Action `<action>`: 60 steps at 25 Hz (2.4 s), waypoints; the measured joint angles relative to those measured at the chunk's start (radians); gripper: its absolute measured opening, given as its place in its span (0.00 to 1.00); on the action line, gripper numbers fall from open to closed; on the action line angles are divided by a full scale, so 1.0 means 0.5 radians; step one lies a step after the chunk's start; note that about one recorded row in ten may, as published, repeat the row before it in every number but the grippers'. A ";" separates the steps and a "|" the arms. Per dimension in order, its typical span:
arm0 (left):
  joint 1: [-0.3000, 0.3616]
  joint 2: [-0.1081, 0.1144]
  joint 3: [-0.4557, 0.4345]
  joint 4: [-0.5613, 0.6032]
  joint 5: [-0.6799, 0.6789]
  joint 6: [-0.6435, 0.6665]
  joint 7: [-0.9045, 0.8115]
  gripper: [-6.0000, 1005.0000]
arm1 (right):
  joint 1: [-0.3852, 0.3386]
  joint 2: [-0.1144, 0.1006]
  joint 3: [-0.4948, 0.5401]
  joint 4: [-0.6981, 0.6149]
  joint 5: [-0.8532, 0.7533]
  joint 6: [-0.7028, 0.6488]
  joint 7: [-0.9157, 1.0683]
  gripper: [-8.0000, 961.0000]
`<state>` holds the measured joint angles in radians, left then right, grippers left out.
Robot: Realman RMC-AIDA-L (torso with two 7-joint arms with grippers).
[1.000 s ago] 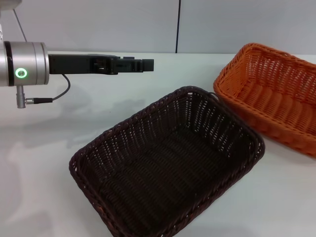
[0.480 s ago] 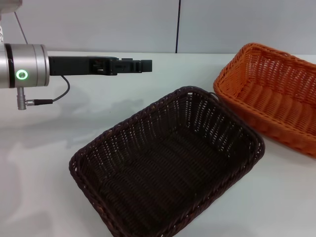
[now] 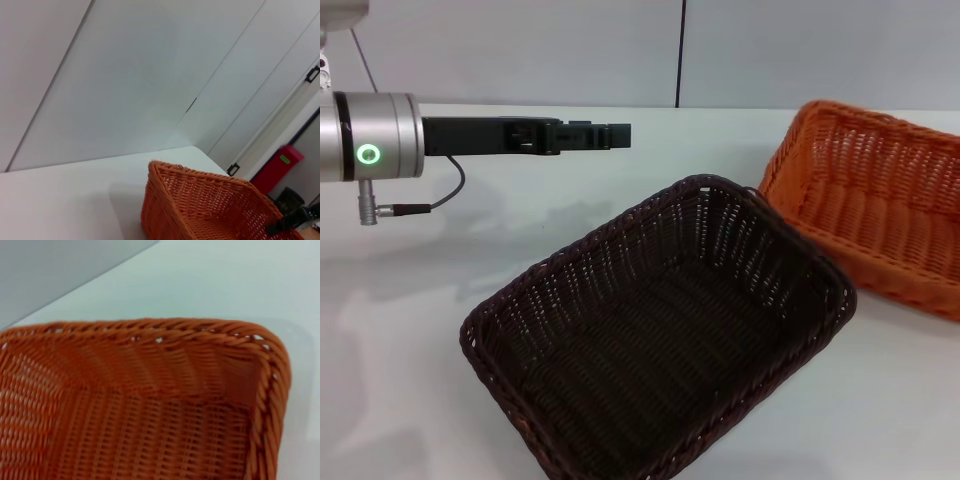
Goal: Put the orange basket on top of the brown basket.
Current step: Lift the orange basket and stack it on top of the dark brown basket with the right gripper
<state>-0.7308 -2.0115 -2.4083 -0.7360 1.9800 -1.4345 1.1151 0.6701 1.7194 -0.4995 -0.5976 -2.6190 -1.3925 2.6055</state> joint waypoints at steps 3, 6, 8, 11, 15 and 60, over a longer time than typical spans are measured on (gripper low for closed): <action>-0.001 -0.002 0.000 0.001 0.000 0.009 0.000 0.86 | -0.010 0.011 0.002 -0.022 0.003 0.028 -0.001 0.24; 0.000 -0.002 -0.007 0.009 0.000 0.011 0.000 0.86 | -0.020 0.026 0.005 -0.054 0.009 0.053 -0.001 0.23; 0.001 -0.002 -0.015 0.016 0.000 0.016 0.000 0.86 | -0.023 0.033 0.007 -0.061 0.011 0.068 -0.002 0.23; 0.001 -0.002 -0.018 0.018 -0.001 0.021 0.000 0.86 | -0.039 0.044 0.011 -0.077 0.044 0.103 -0.002 0.22; 0.002 -0.002 -0.018 0.018 -0.001 0.022 0.000 0.86 | -0.116 0.065 0.011 -0.146 0.266 0.145 -0.042 0.22; 0.230 -0.079 -0.202 0.030 -0.560 0.643 0.432 0.86 | -0.200 0.596 -0.528 -0.212 1.606 -0.111 -1.154 0.22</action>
<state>-0.6159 -2.0511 -2.5093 -0.7210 1.6998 -1.1132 1.3311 0.5699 2.0173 -0.7637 -0.7036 -1.8158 -1.4478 2.0286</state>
